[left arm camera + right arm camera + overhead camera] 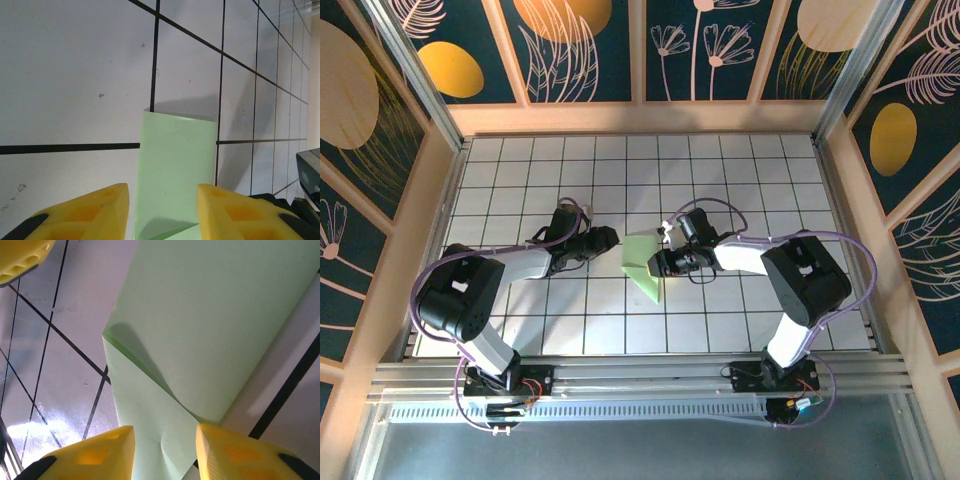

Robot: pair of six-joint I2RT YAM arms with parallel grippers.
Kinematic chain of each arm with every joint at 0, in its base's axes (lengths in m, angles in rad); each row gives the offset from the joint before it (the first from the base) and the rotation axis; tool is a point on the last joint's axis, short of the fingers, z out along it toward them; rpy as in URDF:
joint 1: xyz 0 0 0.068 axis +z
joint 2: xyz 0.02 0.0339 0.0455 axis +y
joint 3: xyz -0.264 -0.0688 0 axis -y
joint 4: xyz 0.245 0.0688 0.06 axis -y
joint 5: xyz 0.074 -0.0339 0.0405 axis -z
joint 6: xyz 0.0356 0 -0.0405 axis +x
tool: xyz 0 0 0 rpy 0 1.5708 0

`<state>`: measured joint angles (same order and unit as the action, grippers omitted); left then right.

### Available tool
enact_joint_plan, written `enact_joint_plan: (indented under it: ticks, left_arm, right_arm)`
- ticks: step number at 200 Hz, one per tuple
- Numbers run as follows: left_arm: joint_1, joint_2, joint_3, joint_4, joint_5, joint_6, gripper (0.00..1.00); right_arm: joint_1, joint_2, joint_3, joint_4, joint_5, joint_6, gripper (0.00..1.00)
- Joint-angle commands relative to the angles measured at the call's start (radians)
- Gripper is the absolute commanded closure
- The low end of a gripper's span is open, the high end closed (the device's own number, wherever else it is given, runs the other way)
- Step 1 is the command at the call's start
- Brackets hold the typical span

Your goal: Fold a paper plane with a square sheet of paper (fold left side to right side)

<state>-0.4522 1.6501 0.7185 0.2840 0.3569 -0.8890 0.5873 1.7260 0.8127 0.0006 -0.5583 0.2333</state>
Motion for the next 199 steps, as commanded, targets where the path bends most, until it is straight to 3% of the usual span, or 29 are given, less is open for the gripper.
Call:
enact_joint_plan:
  ticks: [1,24,71,108,199]
  left_arm:
    - [0.003,0.004,-0.001,-0.006,-0.010,0.001,0.60]
    - [0.003,0.002,-0.001,-0.011,-0.015,0.003,0.60]
    - [0.002,0.006,0.000,-0.014,-0.016,0.008,0.59]
    - [0.003,0.012,-0.001,-0.014,-0.015,0.008,0.59]
    - [0.002,0.028,0.004,-0.010,-0.009,0.006,0.59]
  right_arm:
    - [0.012,0.015,0.013,-0.005,-0.018,-0.014,0.65]
    - [0.011,0.005,0.016,-0.020,0.004,-0.015,0.66]
    - [0.012,-0.036,0.003,-0.021,0.073,-0.010,0.54]
    - [0.017,-0.004,0.010,-0.023,0.065,-0.007,0.53]
    - [0.032,-0.015,0.018,-0.027,0.034,-0.009,0.73]
